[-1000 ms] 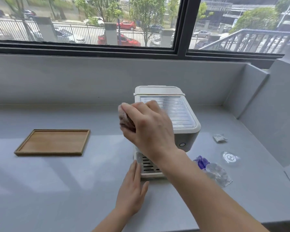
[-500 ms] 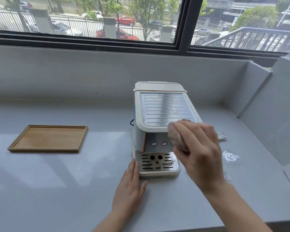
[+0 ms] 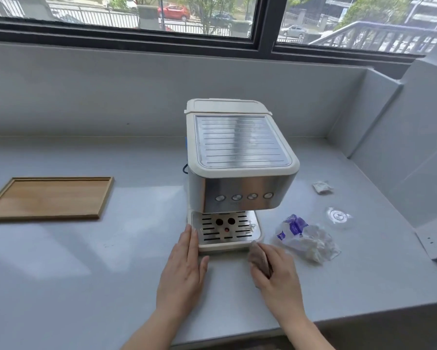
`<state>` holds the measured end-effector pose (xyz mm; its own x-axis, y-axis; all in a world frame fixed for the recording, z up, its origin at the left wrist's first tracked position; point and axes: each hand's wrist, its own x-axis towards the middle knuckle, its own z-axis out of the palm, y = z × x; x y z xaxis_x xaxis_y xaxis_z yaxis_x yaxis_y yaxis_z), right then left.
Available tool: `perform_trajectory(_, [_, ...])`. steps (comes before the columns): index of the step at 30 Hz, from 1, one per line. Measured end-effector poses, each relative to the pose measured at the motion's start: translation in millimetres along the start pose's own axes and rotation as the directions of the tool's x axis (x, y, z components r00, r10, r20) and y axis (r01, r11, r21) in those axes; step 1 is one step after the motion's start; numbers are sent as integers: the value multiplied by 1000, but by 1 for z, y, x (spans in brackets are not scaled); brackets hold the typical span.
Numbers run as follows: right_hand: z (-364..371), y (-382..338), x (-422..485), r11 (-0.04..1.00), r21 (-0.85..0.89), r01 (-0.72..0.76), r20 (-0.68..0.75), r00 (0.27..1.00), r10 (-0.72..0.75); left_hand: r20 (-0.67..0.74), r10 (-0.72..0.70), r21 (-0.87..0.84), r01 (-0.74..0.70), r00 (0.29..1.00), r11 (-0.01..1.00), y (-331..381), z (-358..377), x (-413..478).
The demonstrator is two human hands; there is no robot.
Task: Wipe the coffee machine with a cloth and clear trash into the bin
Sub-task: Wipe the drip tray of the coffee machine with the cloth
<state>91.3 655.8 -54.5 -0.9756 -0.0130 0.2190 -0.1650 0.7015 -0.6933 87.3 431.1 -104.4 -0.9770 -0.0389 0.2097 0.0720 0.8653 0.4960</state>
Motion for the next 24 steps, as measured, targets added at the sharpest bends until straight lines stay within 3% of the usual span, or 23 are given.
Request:
perform_trajectory(3, [27,10,-3,996,-55,-65,-98,993,60,25,-12,-31,13,1000,999,-12,11,2])
perform_trajectory(8, [26,-2,36,997,7,-76,-238,968,75,12,-67,-47,67,998,997,-5,5,2])
perform_trajectory(11, [35,1,39,998,11,-64,-212,975,65,16,-110,-25,110,994,994,-3,2,5])
perform_trajectory(15, [36,14,11,987,-118,108,-158,979,-126,-32,-182,5,182,983,983,4,2,9])
perform_trajectory(21, [7,6,68,996,56,66,-76,995,-62,-78,-179,27,182,981,983,4,7,9])
perform_trajectory(24, [22,1,87,979,-152,137,37,990,-133,-62,-173,64,177,983,982,3,9,10])
